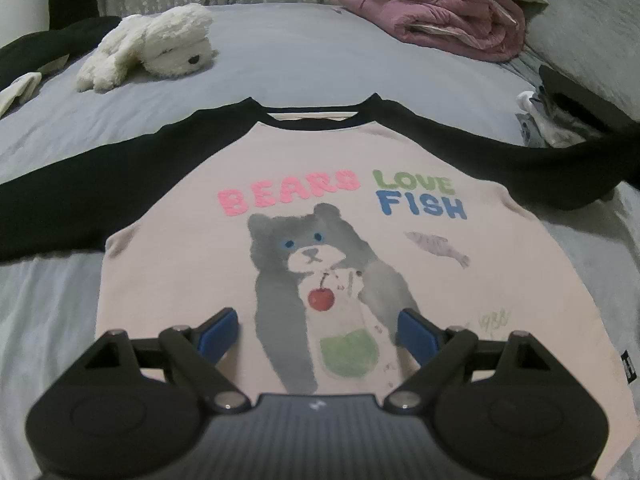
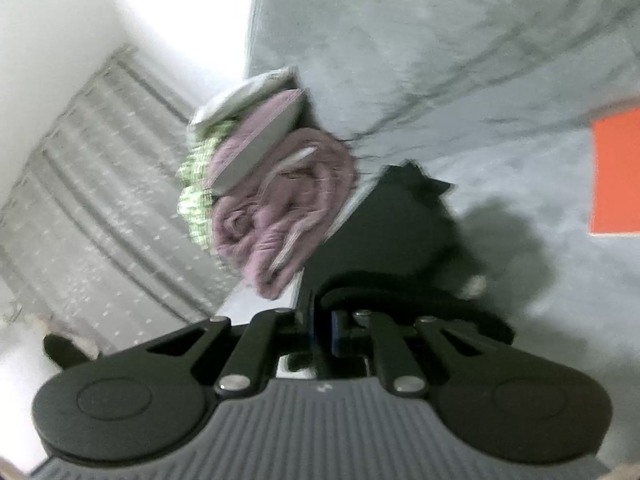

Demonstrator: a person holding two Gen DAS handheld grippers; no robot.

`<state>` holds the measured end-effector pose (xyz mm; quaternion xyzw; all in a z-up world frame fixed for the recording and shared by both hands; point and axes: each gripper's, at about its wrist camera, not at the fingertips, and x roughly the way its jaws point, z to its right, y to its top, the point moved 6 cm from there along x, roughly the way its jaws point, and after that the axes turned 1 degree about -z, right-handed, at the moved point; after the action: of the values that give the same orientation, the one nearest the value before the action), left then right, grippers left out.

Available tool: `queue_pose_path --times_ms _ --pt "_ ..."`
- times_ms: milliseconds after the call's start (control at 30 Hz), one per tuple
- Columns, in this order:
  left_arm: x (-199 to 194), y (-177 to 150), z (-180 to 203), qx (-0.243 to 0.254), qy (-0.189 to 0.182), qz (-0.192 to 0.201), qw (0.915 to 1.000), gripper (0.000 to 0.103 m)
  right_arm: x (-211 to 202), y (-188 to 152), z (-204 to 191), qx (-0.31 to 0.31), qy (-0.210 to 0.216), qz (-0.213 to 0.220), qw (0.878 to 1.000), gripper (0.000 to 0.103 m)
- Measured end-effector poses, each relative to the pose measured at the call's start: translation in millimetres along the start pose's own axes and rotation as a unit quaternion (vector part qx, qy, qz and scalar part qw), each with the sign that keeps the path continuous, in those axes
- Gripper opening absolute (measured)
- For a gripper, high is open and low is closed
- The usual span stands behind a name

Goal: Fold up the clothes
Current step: 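Grasp a black sleeve with the right gripper and fold it over the shirt front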

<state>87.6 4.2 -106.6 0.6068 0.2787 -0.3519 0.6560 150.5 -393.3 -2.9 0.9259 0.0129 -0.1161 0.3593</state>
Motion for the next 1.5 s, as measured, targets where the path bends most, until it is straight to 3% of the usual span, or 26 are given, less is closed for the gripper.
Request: queue_pose_path --times_ms 233,433,733,1067,1500 --pt "-1 2 -7 -0.019 -0.003 -0.001 0.9998 0.088 3 -19 -67 -0.083 0.060 -0.004 0.995 0.008" --pt "-3 5 -13 -0.033 0.006 0.007 0.9994 0.088 11 -49 -118 -0.154 0.108 -0.020 0.982 0.008" --pt "-9 12 -32 -0.074 0.023 0.022 0.9968 0.088 32 -105 -161 -0.183 0.153 -0.077 0.968 0.008" --pt "-10 15 -48 -0.112 0.030 0.021 0.9930 0.088 44 -192 -183 -0.209 0.183 -0.161 0.947 0.009" --pt "-10 18 -60 -0.156 0.022 0.023 0.9872 0.088 45 -307 -164 -0.265 0.175 -0.283 0.905 0.009"
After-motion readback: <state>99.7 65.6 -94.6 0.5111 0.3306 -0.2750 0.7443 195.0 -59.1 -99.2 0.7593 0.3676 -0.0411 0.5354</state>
